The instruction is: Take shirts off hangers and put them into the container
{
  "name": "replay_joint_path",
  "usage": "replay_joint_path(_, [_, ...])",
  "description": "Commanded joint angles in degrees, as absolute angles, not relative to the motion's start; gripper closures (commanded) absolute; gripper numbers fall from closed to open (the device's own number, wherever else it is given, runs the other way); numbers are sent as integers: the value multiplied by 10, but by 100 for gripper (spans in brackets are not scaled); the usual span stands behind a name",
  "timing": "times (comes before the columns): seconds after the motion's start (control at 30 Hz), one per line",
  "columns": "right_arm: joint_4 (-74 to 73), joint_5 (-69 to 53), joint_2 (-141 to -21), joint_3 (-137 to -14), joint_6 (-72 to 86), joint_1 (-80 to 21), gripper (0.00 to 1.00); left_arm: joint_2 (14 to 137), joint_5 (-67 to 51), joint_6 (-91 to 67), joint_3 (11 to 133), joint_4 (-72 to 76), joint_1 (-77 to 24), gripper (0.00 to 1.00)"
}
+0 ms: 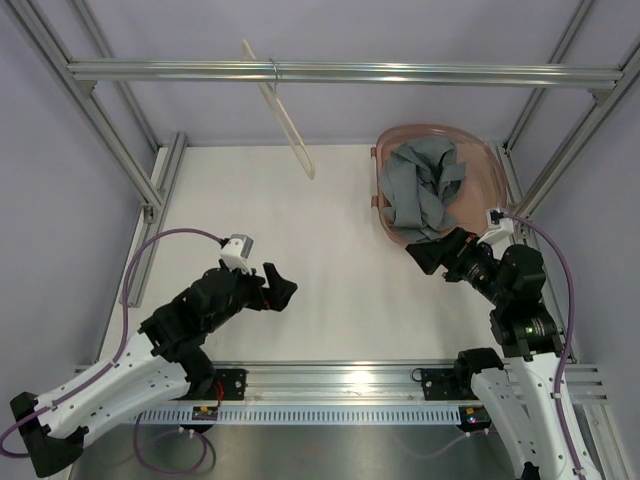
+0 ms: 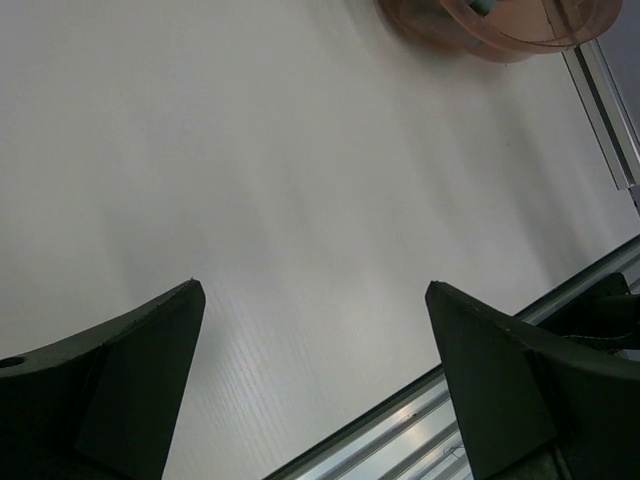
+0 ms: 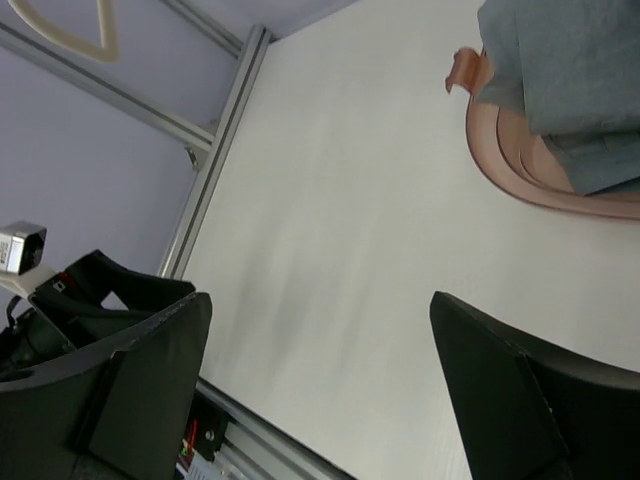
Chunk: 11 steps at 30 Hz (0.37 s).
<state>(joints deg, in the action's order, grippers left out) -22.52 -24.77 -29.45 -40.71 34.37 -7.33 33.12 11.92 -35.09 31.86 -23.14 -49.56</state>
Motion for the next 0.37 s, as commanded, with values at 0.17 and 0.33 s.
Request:
replay_joint_path(0.17, [-291, -314, -277, -392, 301, -78, 1, 325, 165, -367, 333, -204, -498, 1])
replay_joint_path(0.33, [-301, -316, -289, -394, 289, -79, 0, 325, 171, -377, 332, -209, -499, 1])
